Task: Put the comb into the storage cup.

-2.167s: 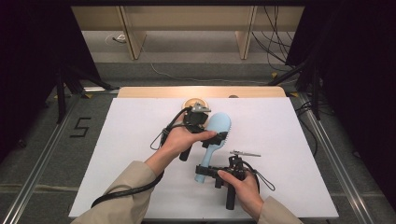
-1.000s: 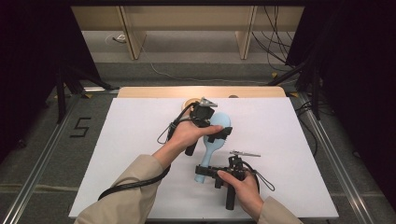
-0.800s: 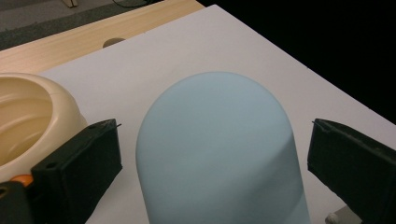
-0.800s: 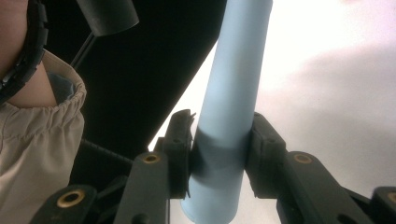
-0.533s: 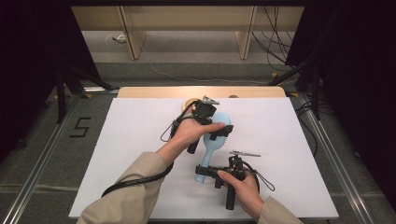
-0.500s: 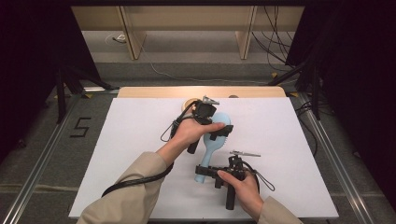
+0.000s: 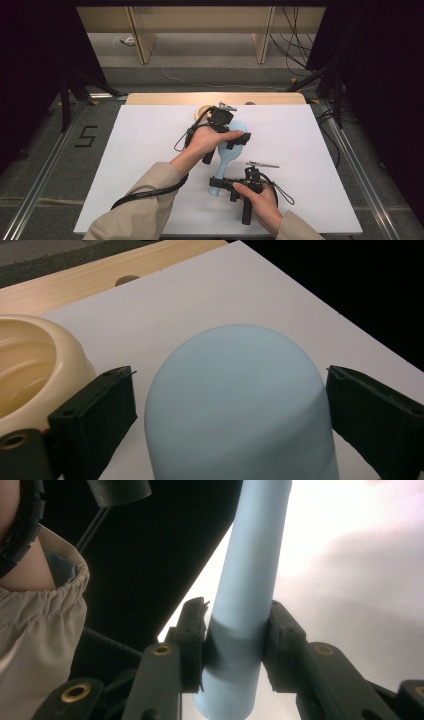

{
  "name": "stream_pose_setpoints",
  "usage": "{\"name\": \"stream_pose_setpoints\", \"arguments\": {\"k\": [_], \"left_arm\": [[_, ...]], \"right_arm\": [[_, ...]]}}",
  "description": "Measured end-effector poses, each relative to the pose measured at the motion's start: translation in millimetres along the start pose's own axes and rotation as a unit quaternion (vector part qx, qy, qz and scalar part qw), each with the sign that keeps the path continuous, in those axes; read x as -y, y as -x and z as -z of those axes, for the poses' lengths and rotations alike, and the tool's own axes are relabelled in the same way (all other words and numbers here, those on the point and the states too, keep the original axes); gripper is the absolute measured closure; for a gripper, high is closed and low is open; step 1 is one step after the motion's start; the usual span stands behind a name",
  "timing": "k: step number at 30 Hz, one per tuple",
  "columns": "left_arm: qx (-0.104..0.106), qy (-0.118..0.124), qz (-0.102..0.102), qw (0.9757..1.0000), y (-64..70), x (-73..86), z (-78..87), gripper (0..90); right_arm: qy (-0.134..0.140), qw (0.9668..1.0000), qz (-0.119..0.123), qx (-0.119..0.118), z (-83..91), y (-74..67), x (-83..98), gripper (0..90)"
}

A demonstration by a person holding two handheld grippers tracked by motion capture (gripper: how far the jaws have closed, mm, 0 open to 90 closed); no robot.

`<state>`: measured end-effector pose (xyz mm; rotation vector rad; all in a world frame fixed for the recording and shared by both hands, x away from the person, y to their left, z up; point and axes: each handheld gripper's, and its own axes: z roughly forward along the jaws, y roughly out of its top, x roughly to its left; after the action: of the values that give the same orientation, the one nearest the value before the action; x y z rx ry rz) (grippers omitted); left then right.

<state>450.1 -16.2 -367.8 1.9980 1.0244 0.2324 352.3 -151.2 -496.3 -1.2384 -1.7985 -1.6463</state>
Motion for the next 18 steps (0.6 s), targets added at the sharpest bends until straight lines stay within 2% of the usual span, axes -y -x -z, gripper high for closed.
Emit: {"name": "stream_pose_setpoints", "arguments": {"k": [18], "left_arm": [[0.000, -0.006, 0.008, 0.9999, 1.8, -0.1, -2.7, 13.9]], "right_arm": [[0.001, 1.0000, 0.001, 0.000, -0.1, 0.5, 0.2, 65.8]]}}
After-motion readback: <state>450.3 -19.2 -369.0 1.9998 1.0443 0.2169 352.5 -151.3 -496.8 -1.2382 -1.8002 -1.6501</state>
